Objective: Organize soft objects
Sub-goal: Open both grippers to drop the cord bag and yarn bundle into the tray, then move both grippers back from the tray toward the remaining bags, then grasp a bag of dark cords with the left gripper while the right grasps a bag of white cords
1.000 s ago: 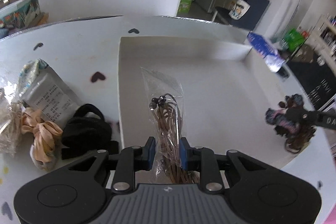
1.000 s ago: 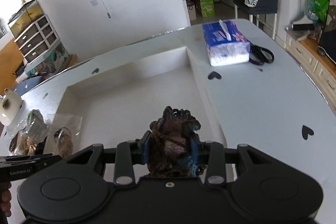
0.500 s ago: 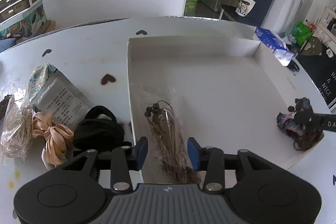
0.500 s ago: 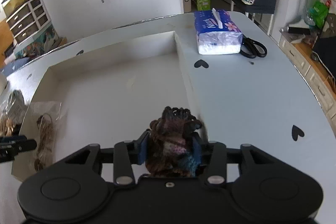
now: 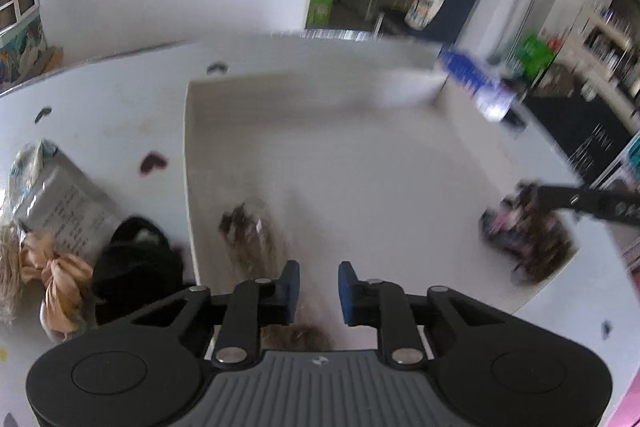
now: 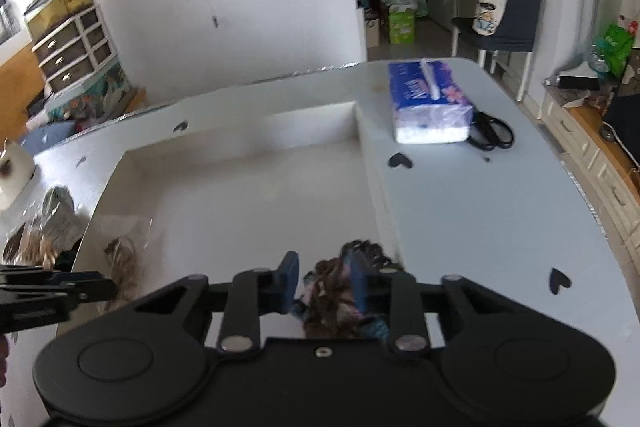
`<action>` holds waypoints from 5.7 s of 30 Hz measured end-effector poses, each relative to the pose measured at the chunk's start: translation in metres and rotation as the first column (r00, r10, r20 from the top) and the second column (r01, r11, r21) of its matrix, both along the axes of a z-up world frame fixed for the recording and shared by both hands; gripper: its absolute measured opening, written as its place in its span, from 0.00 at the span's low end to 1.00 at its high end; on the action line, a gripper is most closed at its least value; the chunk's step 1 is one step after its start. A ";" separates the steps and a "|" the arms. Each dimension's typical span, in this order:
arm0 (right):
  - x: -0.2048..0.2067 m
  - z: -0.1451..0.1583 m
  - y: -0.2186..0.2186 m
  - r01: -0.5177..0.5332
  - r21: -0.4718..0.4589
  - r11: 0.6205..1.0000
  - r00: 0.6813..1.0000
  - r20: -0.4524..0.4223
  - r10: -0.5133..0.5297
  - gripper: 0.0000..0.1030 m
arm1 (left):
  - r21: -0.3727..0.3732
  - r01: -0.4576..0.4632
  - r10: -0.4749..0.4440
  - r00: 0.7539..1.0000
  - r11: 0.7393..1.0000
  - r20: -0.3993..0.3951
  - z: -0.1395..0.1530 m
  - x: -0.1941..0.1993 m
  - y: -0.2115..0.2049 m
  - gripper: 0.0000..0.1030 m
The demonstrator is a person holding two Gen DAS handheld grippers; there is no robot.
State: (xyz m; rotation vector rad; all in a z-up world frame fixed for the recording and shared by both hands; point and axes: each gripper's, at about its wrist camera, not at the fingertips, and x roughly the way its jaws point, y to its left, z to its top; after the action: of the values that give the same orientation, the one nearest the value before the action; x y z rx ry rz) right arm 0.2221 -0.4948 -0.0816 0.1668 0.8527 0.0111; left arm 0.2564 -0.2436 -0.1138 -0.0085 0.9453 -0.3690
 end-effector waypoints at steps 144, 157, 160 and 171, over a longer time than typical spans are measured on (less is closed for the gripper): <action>0.069 -0.046 0.471 -0.167 -0.107 0.980 0.986 -0.039 0.164 0.70 | 0.059 0.090 -0.100 0.974 0.994 0.202 0.015 0.047 0.379 0.79; 0.042 -0.037 0.441 -0.188 -0.022 0.982 0.981 -0.059 0.187 0.48 | 0.303 0.249 -0.296 0.947 0.920 0.121 -0.031 0.073 0.339 0.56; 0.040 -0.032 0.446 -0.189 -0.032 0.981 0.981 -0.054 0.187 0.70 | 0.309 0.241 -0.285 0.953 0.920 0.105 -0.036 0.076 0.339 0.53; 0.048 -0.043 0.482 -0.258 -0.134 0.957 0.960 -0.147 0.239 0.86 | 0.221 0.161 -0.183 0.980 0.962 0.080 -0.032 0.071 0.358 0.46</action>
State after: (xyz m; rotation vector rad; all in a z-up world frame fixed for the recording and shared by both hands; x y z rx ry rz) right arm 0.2700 -0.0129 -0.1245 -0.0854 0.9959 0.1729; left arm 0.3276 0.1144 -0.1453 0.2884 0.8853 -0.4231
